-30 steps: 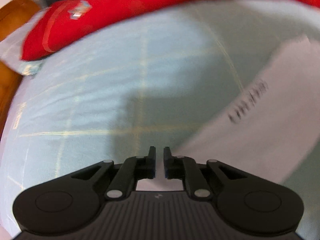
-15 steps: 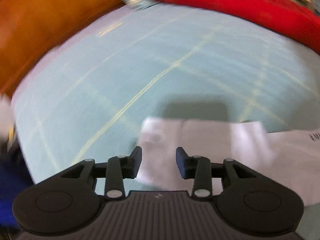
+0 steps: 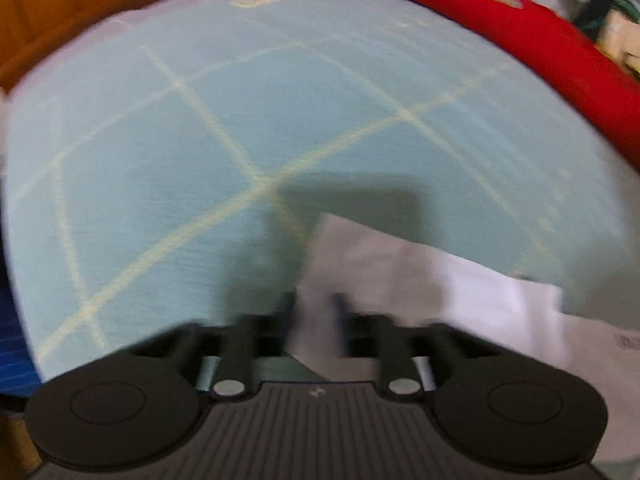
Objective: Fold clothes
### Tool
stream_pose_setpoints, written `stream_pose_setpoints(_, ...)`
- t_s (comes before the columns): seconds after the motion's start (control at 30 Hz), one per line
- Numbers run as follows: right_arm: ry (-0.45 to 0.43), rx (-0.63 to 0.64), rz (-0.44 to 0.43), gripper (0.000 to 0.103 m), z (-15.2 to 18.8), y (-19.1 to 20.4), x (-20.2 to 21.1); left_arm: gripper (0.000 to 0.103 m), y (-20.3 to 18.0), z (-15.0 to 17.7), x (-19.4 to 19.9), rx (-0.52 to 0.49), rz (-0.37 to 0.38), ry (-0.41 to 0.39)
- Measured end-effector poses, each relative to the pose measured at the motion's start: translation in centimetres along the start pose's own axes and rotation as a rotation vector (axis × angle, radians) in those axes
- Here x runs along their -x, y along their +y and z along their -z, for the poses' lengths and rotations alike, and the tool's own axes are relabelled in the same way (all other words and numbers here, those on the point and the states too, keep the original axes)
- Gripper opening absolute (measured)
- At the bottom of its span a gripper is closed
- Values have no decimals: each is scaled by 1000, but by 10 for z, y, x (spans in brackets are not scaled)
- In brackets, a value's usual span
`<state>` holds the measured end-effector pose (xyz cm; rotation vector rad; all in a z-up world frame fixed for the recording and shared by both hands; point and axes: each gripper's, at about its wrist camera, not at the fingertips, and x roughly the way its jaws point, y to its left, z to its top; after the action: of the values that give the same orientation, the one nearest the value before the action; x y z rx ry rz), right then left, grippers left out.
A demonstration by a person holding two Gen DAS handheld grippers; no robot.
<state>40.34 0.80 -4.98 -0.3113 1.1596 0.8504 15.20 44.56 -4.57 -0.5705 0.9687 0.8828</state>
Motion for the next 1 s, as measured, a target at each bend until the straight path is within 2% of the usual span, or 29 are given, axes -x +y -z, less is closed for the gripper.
stream_pose_setpoints(0.07,-6,-15,-11,103,-1,0,0,2,-6,1,6,-39,-12,-11)
stream_pose_setpoints(0.17,-12,-1,-9,103,-3,4,-1,2,0,-2,17,-7,-47,-36)
stream_pose_setpoints(0.27,-14,10,-8,103,-6,6,-1,2,7,-5,18,19,-96,-17)
stream_pose_setpoints(0.4,-12,11,-4,103,-7,5,-4,9,8,-2,20,1,-193,-2)
stream_pose_setpoints(0.47,-10,7,0,103,-8,5,-5,10,2,-1,26,-12,-277,-36)
stream_pose_setpoints(0.53,-8,2,1,103,-8,5,-5,13,-8,-1,39,-22,-311,-99)
stream_pose_setpoints(0.57,-9,0,-2,103,-9,5,-5,20,-17,0,44,-40,-267,-123)
stream_pose_setpoints(0.63,-18,2,-2,103,-10,5,-7,29,-42,5,52,-107,-119,-138)
stream_pose_setpoints(0.73,-39,-3,-14,103,-18,4,-11,33,-87,18,44,-240,86,-92)
stream_pose_setpoints(0.77,-49,-2,-24,103,-23,5,-13,36,-99,24,38,-278,121,-76)
stream_pose_setpoints(0.83,-76,12,-41,103,-35,9,-17,36,-113,37,27,-336,123,-52)
stream_pose_setpoints(0.9,-105,31,-61,103,-48,14,-19,37,-111,50,21,-351,53,-32)
stream_pose_setpoints(0.97,-132,50,-84,103,-61,19,-22,51,-96,54,26,-287,-4,-10)
stream_pose_setpoints(1.0,-141,61,-100,103,-67,22,-23,51,-89,54,30,-253,-20,10)
